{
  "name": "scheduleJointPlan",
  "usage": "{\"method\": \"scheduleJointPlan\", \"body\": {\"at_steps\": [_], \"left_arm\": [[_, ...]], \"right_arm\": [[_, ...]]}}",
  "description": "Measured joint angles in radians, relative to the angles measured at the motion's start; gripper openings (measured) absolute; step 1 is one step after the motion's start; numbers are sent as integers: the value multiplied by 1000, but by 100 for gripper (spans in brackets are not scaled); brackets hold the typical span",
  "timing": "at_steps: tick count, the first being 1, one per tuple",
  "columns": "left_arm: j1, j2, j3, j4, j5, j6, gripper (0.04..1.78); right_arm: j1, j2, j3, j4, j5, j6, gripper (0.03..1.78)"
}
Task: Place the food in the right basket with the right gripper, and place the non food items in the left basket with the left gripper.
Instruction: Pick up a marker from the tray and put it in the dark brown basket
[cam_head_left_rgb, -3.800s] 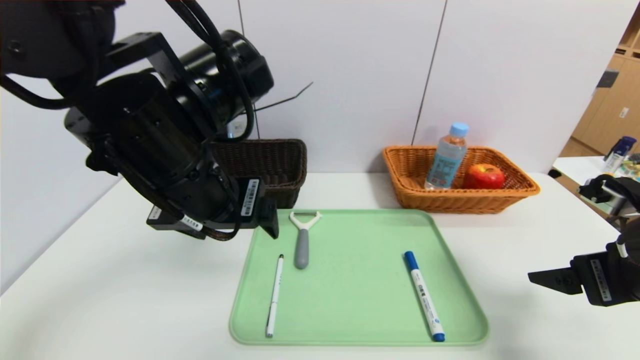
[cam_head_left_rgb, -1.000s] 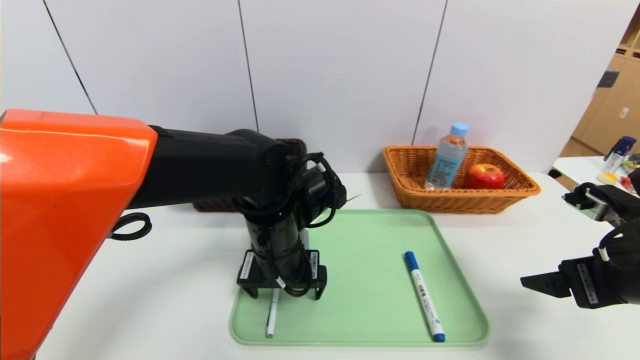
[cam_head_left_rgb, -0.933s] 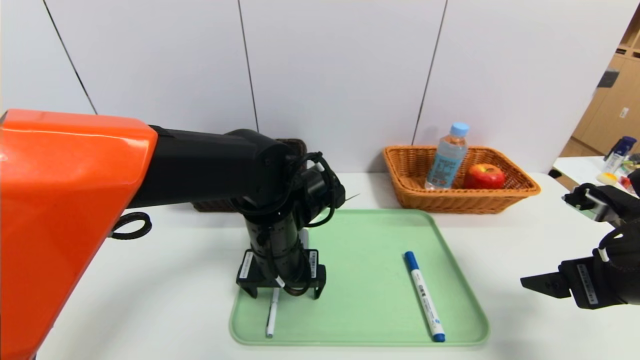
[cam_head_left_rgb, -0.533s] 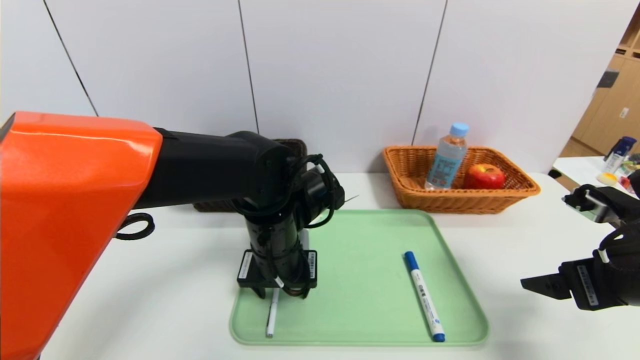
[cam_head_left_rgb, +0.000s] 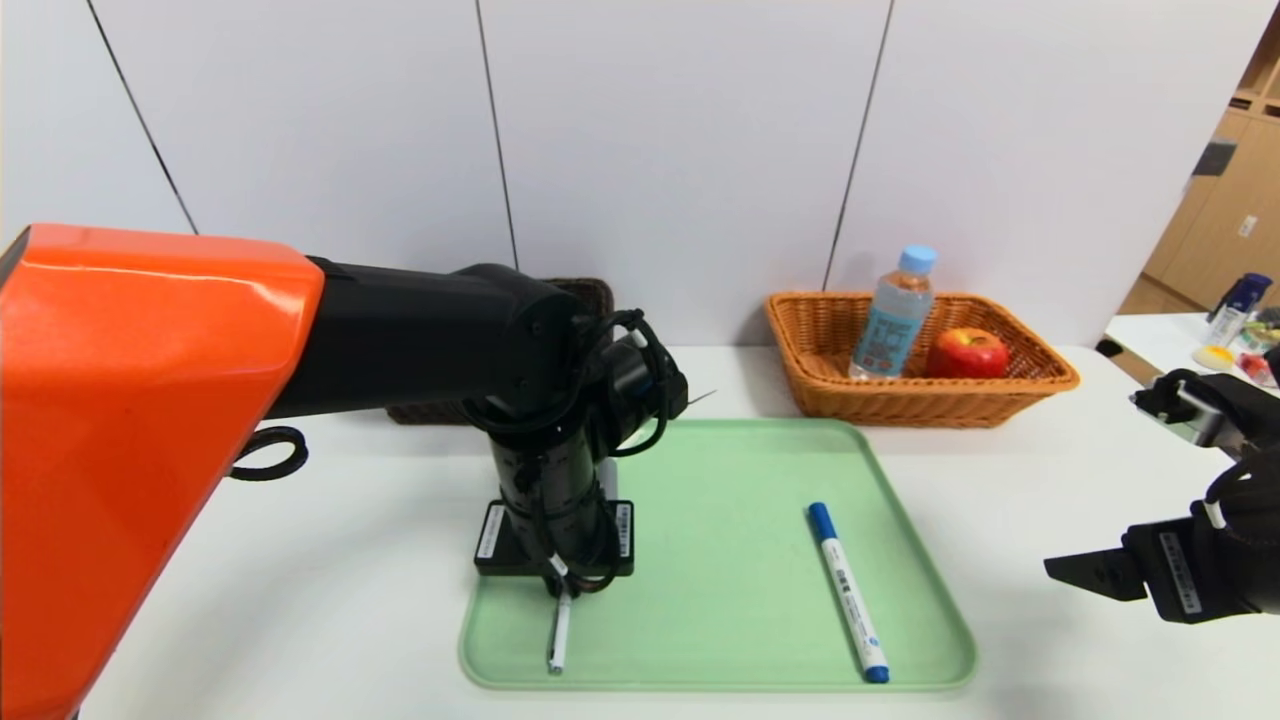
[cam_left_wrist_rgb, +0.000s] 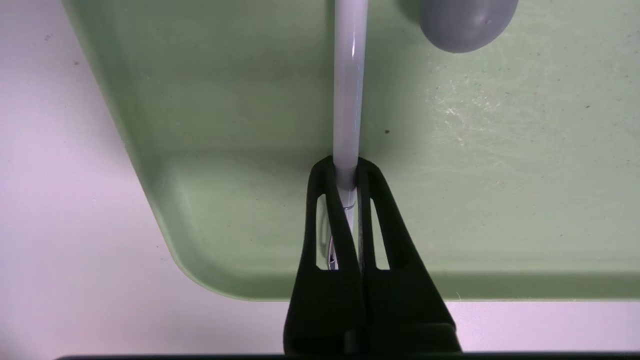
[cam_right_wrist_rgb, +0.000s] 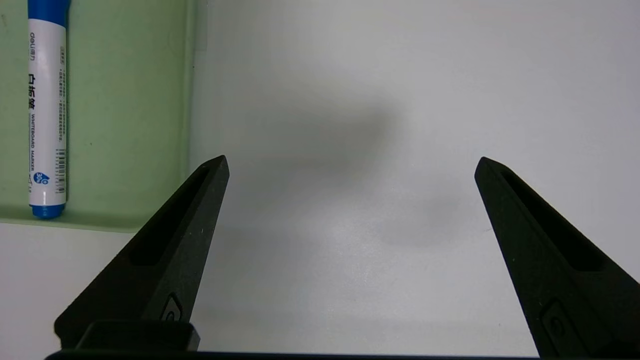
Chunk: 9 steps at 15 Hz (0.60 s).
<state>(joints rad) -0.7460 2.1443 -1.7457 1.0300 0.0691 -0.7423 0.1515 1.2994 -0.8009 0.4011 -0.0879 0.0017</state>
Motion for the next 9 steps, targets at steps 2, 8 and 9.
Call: {"method": "scheduleJointPlan", "body": {"at_steps": [2,8,9], "left_arm": [[4,0,5,0,0,-6,5],[37,-21,5,4,4,-8,5],[47,-34,5,5,4,-7,5]], "right_arm": [[0,-4,0,0,1,0,170],[0,-14,13,1,1,0,170],[0,-15,13,0,1,0,170]]}}
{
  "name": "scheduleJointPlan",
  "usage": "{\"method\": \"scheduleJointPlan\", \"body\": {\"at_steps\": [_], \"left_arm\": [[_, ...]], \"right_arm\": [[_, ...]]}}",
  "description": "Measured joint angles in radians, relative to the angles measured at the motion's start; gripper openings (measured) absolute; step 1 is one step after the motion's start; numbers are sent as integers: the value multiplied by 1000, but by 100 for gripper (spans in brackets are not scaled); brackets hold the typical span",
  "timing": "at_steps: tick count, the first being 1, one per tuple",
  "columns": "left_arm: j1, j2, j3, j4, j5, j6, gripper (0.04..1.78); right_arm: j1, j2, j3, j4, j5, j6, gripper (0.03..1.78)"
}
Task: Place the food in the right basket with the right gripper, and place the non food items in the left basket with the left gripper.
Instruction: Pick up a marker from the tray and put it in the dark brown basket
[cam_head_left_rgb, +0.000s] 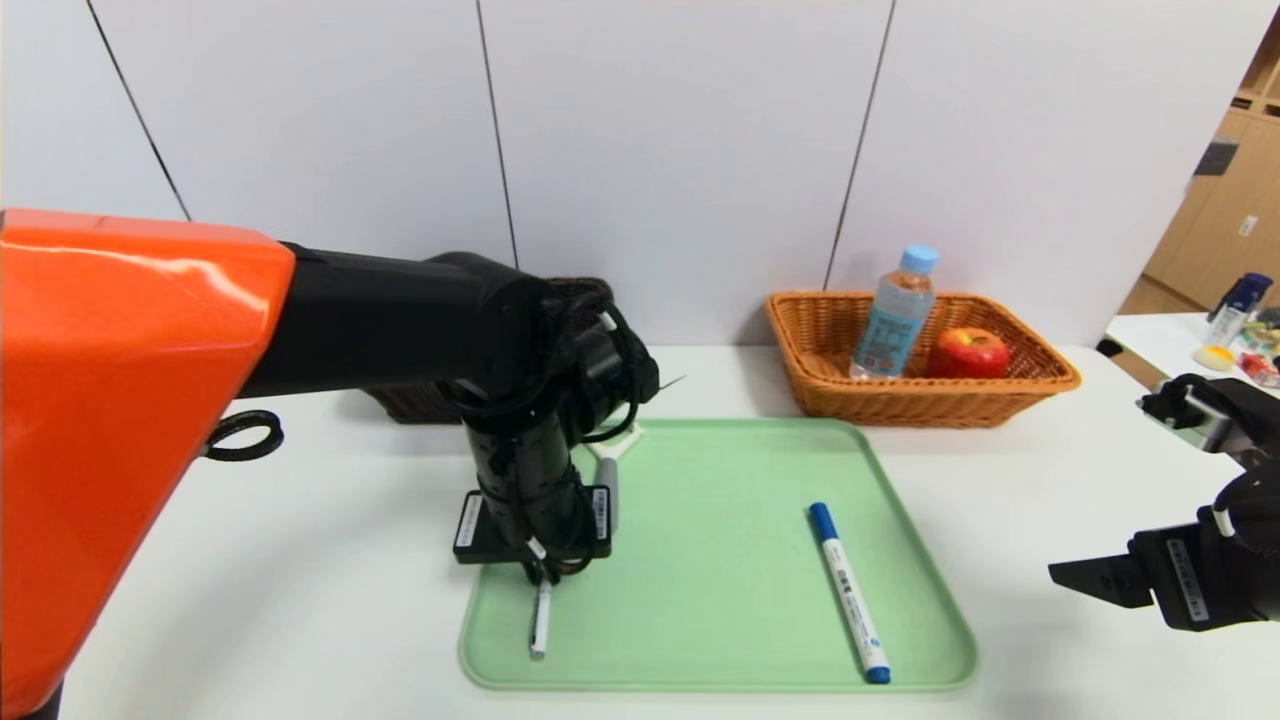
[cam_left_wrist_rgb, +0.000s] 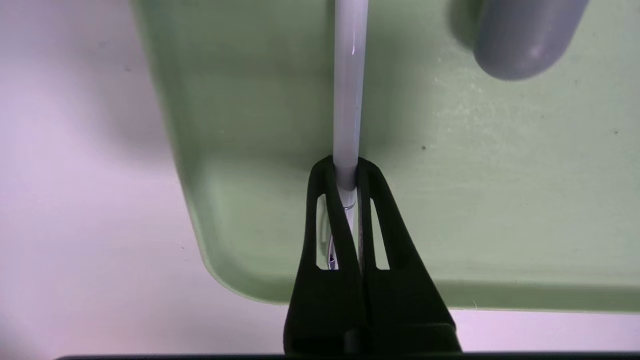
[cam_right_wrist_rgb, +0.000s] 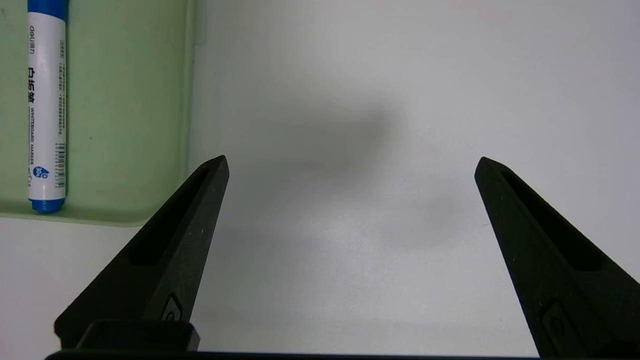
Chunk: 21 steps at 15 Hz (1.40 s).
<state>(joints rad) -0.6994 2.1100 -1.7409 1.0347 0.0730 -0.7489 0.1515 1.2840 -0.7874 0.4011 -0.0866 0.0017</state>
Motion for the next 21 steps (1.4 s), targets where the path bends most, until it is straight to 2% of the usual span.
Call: {"method": "scheduleJointPlan", "body": {"at_steps": [6,10,13,17,21], "left_arm": [[35,-187,-80,0,-20,0,5],[112,-331,-210,-21,-170,-19,5],[232,-385,-225,-158,-252,-50,5],[351,-317,-203,-293,-233,-66,5],[386,-180,-196,-430,-97,-80,5]], "right_arm": [[0,-1,7,0,-2,0,170],[0,-2,8,0,-2,0,170],[0,-3,17,-1,-3,0,170],[1,-3,17,-4,-4,0,170],[4,-3,38,-104,0,-3,170]]}}
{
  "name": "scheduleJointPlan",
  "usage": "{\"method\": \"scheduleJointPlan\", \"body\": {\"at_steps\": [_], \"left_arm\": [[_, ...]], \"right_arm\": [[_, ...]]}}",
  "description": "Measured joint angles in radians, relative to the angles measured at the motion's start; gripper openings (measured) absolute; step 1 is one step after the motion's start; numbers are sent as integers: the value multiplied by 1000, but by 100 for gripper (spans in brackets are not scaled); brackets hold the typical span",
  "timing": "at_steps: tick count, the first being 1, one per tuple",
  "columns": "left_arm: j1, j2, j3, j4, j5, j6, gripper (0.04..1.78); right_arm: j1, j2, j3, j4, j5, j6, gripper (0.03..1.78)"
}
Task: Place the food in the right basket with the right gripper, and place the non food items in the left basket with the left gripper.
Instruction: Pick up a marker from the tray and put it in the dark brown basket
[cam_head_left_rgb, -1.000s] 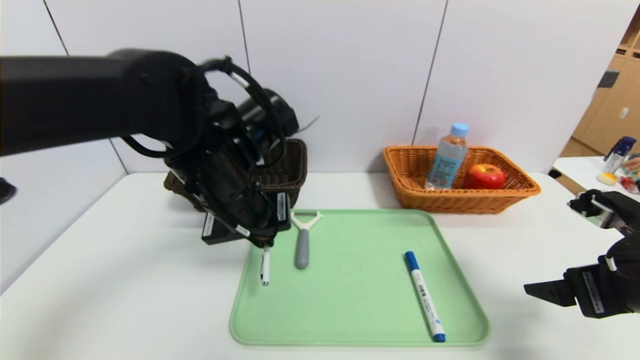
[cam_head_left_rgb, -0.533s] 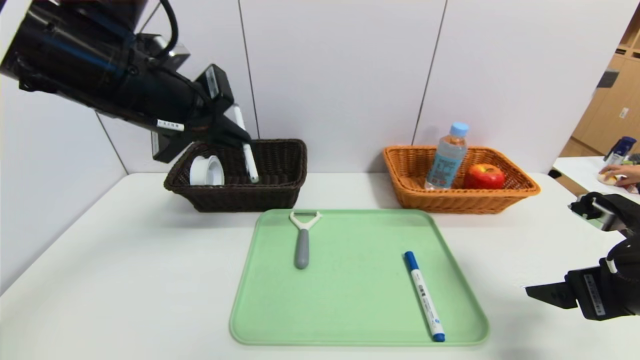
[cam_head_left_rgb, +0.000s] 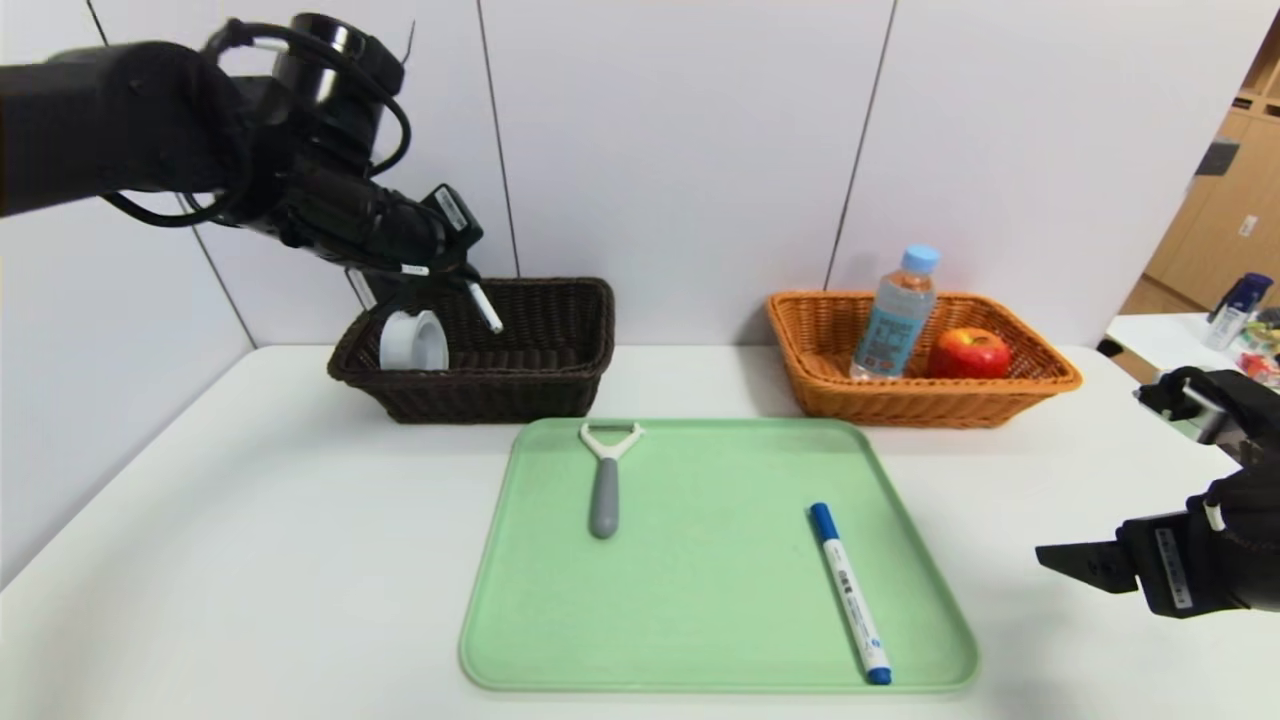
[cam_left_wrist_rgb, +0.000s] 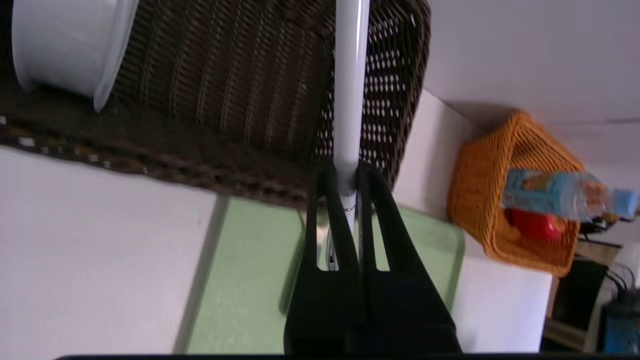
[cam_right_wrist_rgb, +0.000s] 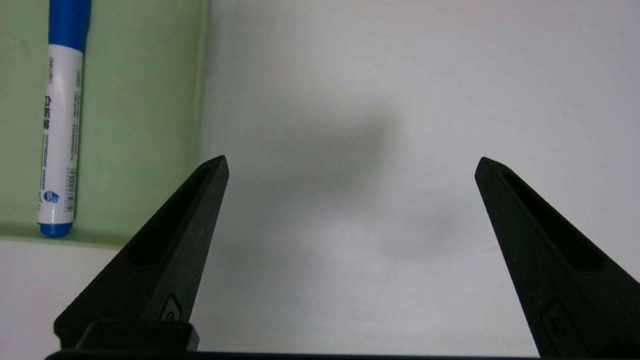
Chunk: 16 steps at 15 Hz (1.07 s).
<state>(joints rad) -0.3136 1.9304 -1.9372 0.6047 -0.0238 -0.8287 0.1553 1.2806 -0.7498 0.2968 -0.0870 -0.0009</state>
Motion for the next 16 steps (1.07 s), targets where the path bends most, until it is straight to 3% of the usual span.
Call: {"method": "scheduleJointPlan", "body": {"at_steps": [11,13,16], "left_arm": [[10,203,-7,-151,77,12,8],[14,215,-8,-152,93,16,46],[17,219,-8,-151,102,18,86]], "right_arm": [[9,3,21,-47,10,-5,171],[9,3,25,-47,10,-4,171],[9,2,31,-50,10,-4,171]]}}
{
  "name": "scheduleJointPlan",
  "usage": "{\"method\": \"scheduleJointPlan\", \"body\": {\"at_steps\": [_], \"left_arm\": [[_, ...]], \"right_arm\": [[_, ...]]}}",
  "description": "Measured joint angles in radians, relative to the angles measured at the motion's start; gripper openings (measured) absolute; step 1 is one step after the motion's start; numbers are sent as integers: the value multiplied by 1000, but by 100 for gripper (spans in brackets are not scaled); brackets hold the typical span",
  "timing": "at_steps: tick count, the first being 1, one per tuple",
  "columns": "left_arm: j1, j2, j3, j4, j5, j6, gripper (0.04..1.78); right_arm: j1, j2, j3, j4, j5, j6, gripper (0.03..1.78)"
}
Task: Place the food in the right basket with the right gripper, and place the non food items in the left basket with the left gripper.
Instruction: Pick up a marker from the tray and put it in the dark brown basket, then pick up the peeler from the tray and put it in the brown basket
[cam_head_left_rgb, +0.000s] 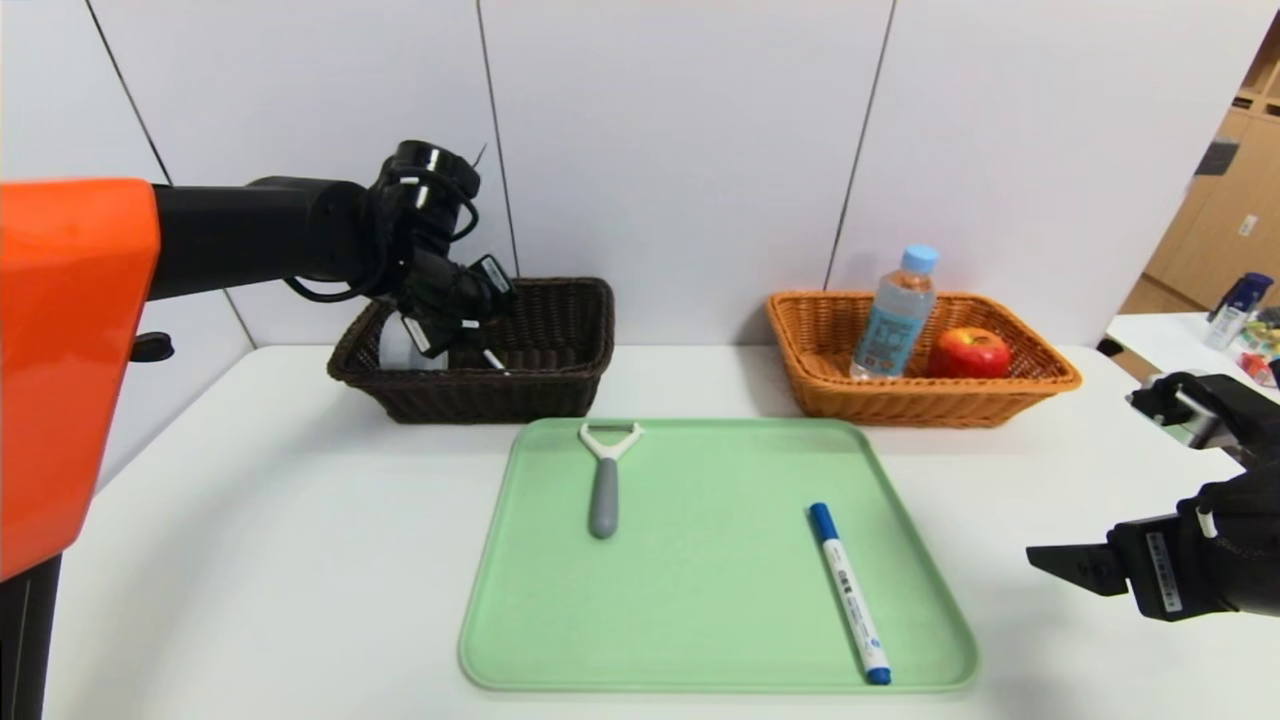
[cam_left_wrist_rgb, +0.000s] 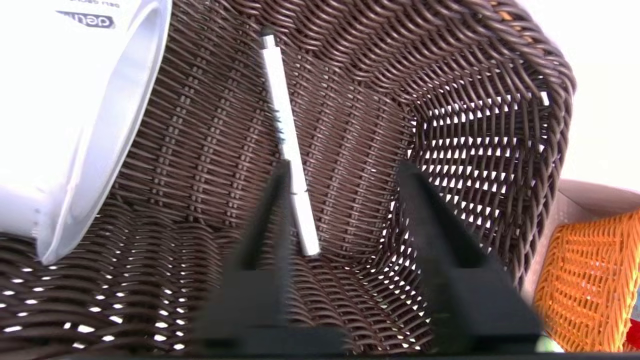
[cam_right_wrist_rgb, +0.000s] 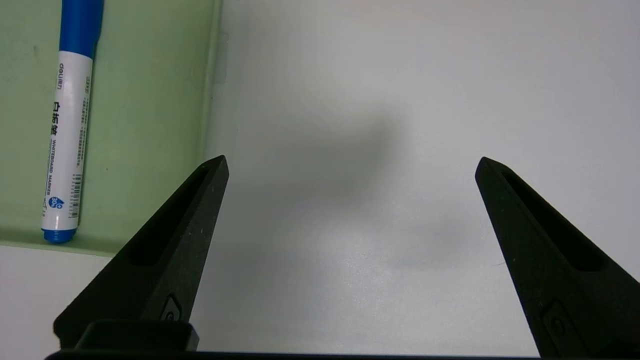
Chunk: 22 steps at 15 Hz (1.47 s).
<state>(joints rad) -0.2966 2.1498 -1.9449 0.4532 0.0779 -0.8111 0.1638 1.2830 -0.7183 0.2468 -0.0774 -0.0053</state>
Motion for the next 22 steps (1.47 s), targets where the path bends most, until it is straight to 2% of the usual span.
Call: {"method": "scheduleJointPlan", "body": {"at_steps": [3,6,9,12,13,17,22], "left_arm": [[-8,-60,1,7,0,1,113],[-110,-177,-4,74,-1,17,132],[-265,-252,-16,288,17,34,144],[-384,-263,-19,539,118,115,152],[-402,-256,-20,586,129,123,154],[-427,-201,-21,631,132,142,161],[-476,-110,-26,566,132,165,166]], "right_arm": [[0,0,1,-1,0,0,171],[0,5,1,-3,0,0,171],[2,8,-1,-22,-1,0,171],[2,11,3,-33,0,0,171],[1,11,4,-33,0,0,171],[2,12,10,-34,0,0,171],[2,6,31,-35,-2,1,171]]}}
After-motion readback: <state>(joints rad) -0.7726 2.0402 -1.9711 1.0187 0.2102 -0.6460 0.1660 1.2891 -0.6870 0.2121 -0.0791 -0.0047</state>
